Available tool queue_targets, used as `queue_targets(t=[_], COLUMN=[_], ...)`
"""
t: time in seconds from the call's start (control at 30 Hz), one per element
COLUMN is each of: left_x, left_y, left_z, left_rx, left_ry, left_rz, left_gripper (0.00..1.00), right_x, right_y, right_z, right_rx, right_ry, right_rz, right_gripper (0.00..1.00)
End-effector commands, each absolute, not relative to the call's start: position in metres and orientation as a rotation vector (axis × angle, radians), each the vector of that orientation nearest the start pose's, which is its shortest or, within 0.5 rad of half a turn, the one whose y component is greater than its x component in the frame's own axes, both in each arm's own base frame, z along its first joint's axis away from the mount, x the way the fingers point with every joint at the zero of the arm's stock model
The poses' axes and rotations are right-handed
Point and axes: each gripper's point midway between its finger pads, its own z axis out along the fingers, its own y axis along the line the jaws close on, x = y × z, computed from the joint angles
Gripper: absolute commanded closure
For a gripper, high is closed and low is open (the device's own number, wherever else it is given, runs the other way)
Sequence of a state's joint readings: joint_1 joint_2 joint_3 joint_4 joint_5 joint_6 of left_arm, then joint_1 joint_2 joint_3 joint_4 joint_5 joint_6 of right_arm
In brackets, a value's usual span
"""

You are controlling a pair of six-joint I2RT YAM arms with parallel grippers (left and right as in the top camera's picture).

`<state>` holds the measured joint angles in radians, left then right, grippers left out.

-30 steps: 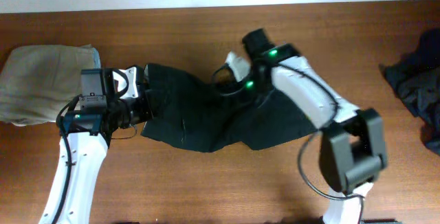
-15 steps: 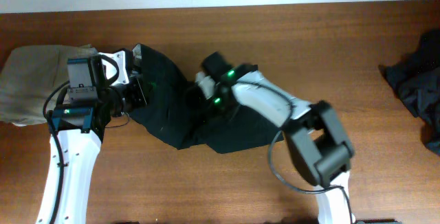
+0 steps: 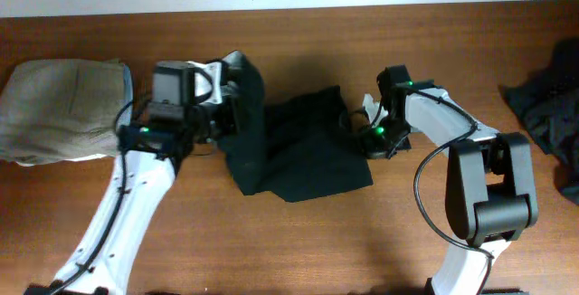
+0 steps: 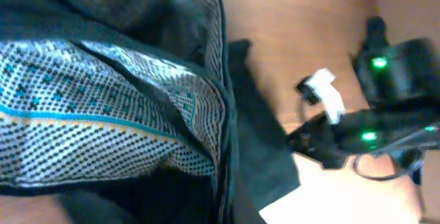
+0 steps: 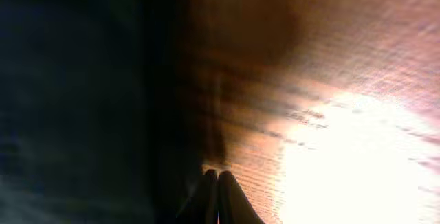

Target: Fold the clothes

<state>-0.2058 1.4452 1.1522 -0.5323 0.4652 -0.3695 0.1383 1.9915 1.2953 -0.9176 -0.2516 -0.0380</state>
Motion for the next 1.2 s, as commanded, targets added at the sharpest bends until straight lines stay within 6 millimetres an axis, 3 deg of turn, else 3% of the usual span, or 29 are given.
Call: queue_targets(t=[0.0,0.1,0.2,0.23,0.27,0.3,0.33,0.37,0.4,0.47,0.5,0.53,0.57,0.67,0.8,0.87,0.97,1.07,1.13,1.17], left_x=[0.364,0.355,0.353,0.352,0.354,0.357,0.364,0.374,0.39,0.415,0.431,0.448,0.456,0.469,0.479,0.482,0.479,0.465,0.45,0.442], left_y=[-0.213,-0.248,-0.277,-0.286,-0.292,-0.292,-0.289,-0.28,-0.265,-0.235,-0.211,-0.179,-0.165,-0.159,-0.161,-0.162,-0.161,-0.159,-0.155,-0.153], left_z=[0.207,0.195,0.178,0.174,0.176,0.182,0.189,0.196,0.203,0.21,0.212,0.208,0.205,0.182,0.118,0.079,0.043,0.018,0.007,0.002], left_rx=[0.135,0.212,0.251,0.249,0.265,0.27,0.28,0.264,0.222,0.137,0.066,-0.018,-0.033,0.007,0.031,0.024,0.008,-0.012,-0.031,-0.041], left_ry=[2.396,2.416,2.433,2.437,2.414,2.386,2.346,2.306,2.265,2.214,2.193,2.178,2.172,2.187,2.293,2.357,2.43,2.527,2.606,2.647], left_rz=[-0.944,-0.987,-1.022,-1.046,-1.057,-1.061,-1.053,-1.042,-1.027,-0.979,-0.918,-0.814,-0.753,-0.684,-0.651,-0.641,-0.634,-0.626,-0.614,-0.608], left_gripper=[1.0,0.99,0.89,0.76,0.52,0.44,0.34,0.13,0.01,0.01,0.01,0.01,0.01,0.01,0.01,0.02,0.16,0.38,0.48,0.51], right_x=[0.326,0.326,0.325,0.324,0.323,0.323,0.327,0.334,0.35,0.376,0.391,0.4,0.403,0.393,0.358,0.336,0.313,0.285,0.28,0.283], right_y=[0.092,0.092,0.092,0.092,0.091,0.088,0.081,0.071,0.052,0.031,0.023,0.026,0.037,0.09,0.145,0.167,0.188,0.188,0.167,0.145], right_z=[-0.006,-0.007,-0.006,-0.006,-0.006,-0.002,0.007,0.02,0.044,0.092,0.127,0.16,0.178,0.2,0.176,0.153,0.12,0.07,0.044,0.025], right_rx=[-0.291,-0.29,-0.29,-0.289,-0.284,-0.269,-0.241,-0.193,-0.113,-0.046,-0.017,-0.022,-0.084,-0.338,-0.493,-0.564,-0.609,-0.573,-0.464,-0.347], right_ry=[3.173,3.173,3.179,3.183,3.188,3.195,3.201,3.199,3.177,3.095,3.027,2.965,2.927,2.858,2.941,2.999,3.032,3.121,3.209,3.26], right_rz=[0.407,0.407,0.41,0.408,0.407,0.408,0.396,0.373,0.304,0.259,0.26,0.306,0.379,0.627,0.782,0.841,0.961,0.973,0.812,0.616], right_gripper=[0.95,0.95,0.95,0.95,0.96,0.96,0.96,0.96,0.95,0.93,0.92,0.92,0.92,0.93,0.96,0.96,0.96,0.96,0.96,0.96])
